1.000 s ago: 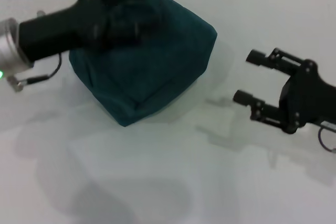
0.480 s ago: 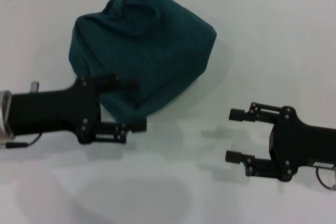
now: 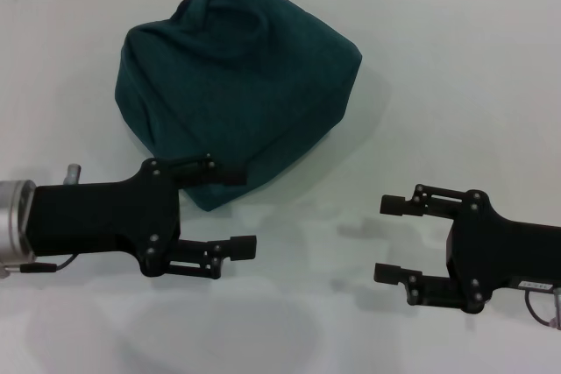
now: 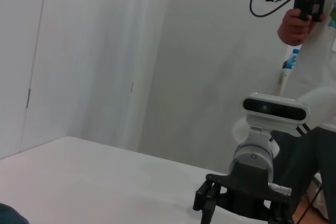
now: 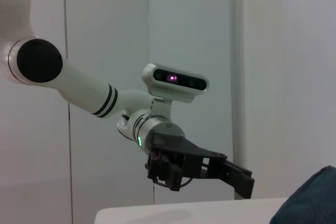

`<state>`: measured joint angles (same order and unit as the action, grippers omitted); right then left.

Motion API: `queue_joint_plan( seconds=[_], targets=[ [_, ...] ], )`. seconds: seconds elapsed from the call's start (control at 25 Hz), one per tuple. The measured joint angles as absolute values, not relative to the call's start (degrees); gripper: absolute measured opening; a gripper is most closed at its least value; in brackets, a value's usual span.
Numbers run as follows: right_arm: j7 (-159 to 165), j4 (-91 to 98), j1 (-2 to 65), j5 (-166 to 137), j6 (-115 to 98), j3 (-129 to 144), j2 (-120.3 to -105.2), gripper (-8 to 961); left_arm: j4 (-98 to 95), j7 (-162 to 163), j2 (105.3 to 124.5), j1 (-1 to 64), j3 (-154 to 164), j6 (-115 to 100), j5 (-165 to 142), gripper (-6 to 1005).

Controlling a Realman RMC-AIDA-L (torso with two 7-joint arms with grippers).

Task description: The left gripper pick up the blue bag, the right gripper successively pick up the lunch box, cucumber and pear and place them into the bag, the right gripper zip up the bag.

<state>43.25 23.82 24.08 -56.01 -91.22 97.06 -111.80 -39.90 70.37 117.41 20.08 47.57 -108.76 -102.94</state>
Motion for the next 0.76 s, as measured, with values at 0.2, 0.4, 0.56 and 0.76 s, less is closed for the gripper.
queue_joint_plan(
  seconds=[0.2, 0.4, 0.56, 0.76],
  targets=[
    [43.1, 23.8, 23.9, -56.0, -91.1, 97.0, -111.88, 681, -39.9, 70.2, 117.52, 20.0, 48.2, -108.8, -103.0, 890],
    [42.8, 23.8, 23.8, -56.0, -90.3, 97.0, -111.96, 681, -39.9, 70.2, 117.73, 20.0, 49.6, -108.8, -103.1, 890],
    [42.8, 23.8, 23.7, -55.9, -90.2, 97.0, -112.01, 681, -39.9, 70.4, 118.11, 20.0, 49.8, -108.8, -103.1, 890],
    [42.7, 23.9, 23.3, -55.7, -90.2, 96.7, -112.15, 681, -39.9, 70.6, 118.22, 20.0, 50.4, -108.8, -103.1, 890]
  ],
)
